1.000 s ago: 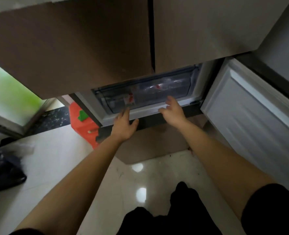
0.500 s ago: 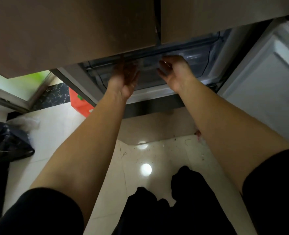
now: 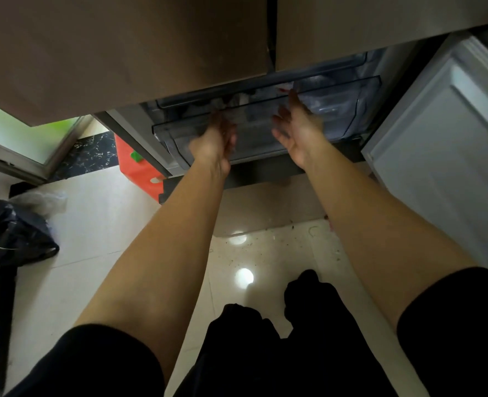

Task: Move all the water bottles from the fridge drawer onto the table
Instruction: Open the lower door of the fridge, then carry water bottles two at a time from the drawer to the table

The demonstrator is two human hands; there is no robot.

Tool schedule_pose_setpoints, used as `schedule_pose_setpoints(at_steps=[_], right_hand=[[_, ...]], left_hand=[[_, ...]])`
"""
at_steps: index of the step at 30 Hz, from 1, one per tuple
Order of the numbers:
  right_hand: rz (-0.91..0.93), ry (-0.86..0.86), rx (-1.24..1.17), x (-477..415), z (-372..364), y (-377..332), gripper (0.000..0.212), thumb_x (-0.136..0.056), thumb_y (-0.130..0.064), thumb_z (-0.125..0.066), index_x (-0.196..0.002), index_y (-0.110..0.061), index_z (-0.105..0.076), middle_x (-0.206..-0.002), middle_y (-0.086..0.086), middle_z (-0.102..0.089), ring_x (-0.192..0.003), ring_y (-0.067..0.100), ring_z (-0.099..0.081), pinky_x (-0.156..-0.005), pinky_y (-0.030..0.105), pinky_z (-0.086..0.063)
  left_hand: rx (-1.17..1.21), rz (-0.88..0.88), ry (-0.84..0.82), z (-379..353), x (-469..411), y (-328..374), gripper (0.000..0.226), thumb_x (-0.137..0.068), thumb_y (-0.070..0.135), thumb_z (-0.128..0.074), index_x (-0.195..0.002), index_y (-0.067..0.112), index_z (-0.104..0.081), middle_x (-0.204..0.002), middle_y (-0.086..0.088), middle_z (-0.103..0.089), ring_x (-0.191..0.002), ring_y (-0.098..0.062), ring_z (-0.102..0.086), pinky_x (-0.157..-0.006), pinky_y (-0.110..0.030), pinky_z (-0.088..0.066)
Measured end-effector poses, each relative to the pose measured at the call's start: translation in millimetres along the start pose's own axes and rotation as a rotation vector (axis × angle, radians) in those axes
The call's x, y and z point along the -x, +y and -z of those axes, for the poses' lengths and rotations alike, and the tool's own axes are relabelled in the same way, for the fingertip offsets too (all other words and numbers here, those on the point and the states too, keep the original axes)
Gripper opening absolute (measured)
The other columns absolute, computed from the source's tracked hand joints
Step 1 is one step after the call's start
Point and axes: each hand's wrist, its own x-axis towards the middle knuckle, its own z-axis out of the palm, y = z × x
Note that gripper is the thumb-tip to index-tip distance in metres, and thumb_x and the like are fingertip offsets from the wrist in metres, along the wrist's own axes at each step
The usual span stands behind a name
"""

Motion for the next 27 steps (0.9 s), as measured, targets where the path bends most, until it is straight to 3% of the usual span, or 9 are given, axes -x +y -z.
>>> schedule_pose_setpoints(at_steps=[2, 4, 6, 8, 11, 16, 21, 27], right_hand=[[0.003, 0.036, 0.024, 6, 4, 6, 0.042, -0.091, -0.045, -0.067, -0.12, -0.016, -0.062, -0.105, 0.001, -0.067, -0.099, 0.016, -0.068, -0.077, 0.032, -0.057], [0.003, 0.085, 0.047, 14, 10, 15, 0.04, -0.089, -0.047, -0.069, -0.113, -0.015, -0.063, -0.095, 0.001, -0.065, -0.088, 0.014, -0.067, -0.077, 0.03, -0.058], [0.019, 0.113, 0.05, 24, 16, 27, 0.032, -0.091, -0.043, -0.068, -0.105, -0.015, -0.061, -0.087, -0.001, -0.064, -0.081, 0.013, -0.065, -0.076, 0.028, -0.056], [0.024, 0.137, 0.008, 37, 21, 37, 0.032, -0.094, -0.037, -0.066, -0.111, -0.011, -0.058, -0.084, -0.002, -0.063, -0.078, 0.012, -0.063, -0.075, 0.028, -0.055], [0.038, 0.176, -0.006, 54, 24, 44, 0.048, -0.094, -0.036, -0.067, -0.126, -0.002, -0.053, -0.084, -0.001, -0.063, -0.076, 0.011, -0.062, -0.074, 0.024, -0.056], [0.048, 0.184, -0.012, 81, 35, 56, 0.028, -0.095, -0.032, -0.065, -0.104, -0.007, -0.057, -0.083, 0.0, -0.062, -0.074, 0.01, -0.061, -0.071, 0.022, -0.055], [0.066, 0.256, -0.042, 108, 41, 73, 0.051, -0.093, -0.033, -0.068, -0.125, 0.004, -0.053, -0.09, 0.005, -0.065, -0.076, 0.012, -0.062, -0.067, 0.022, -0.055], [0.057, 0.269, -0.088, 138, 64, 103, 0.04, -0.093, -0.031, -0.069, -0.118, -0.004, -0.056, -0.088, 0.006, -0.065, -0.073, 0.013, -0.062, -0.063, 0.025, -0.054]], left_hand=[[0.023, 0.012, 0.015, 7, 7, -7, 0.037, -0.092, 0.03, -0.068, -0.114, 0.0, -0.061, -0.072, -0.005, -0.073, -0.059, -0.011, -0.069, -0.052, -0.021, -0.054], [0.035, 0.013, 0.012, 17, 16, -17, 0.042, -0.091, 0.028, -0.069, -0.119, -0.001, -0.058, -0.085, -0.008, -0.073, -0.068, -0.014, -0.072, -0.057, -0.023, -0.057], [0.031, -0.015, 0.018, 25, 28, -26, 0.034, -0.09, 0.029, -0.071, -0.108, 0.001, -0.061, -0.086, -0.009, -0.071, -0.072, -0.016, -0.072, -0.063, -0.025, -0.058], [0.008, -0.046, 0.041, 31, 43, -33, 0.026, -0.09, 0.03, -0.07, -0.093, 0.005, -0.063, -0.074, -0.004, -0.072, -0.073, -0.016, -0.071, -0.067, -0.028, -0.058], [-0.014, -0.057, 0.044, 38, 60, -39, 0.024, -0.091, 0.03, -0.069, -0.084, 0.008, -0.063, -0.062, 0.0, -0.07, -0.069, -0.015, -0.069, -0.07, -0.03, -0.057], [-0.026, -0.035, 0.037, 54, 84, -48, 0.023, -0.091, 0.029, -0.069, -0.083, 0.008, -0.064, -0.063, -0.001, -0.07, -0.071, -0.017, -0.068, -0.069, -0.028, -0.057], [-0.008, 0.002, 0.031, 71, 104, -59, 0.022, -0.09, 0.028, -0.07, -0.081, 0.009, -0.066, -0.067, -0.003, -0.07, -0.071, -0.017, -0.068, -0.068, -0.028, -0.056], [0.001, 0.027, 0.001, 102, 132, -88, 0.021, -0.091, 0.027, -0.069, -0.086, 0.007, -0.068, -0.08, -0.005, -0.072, -0.076, -0.016, -0.069, -0.065, -0.025, -0.055]])
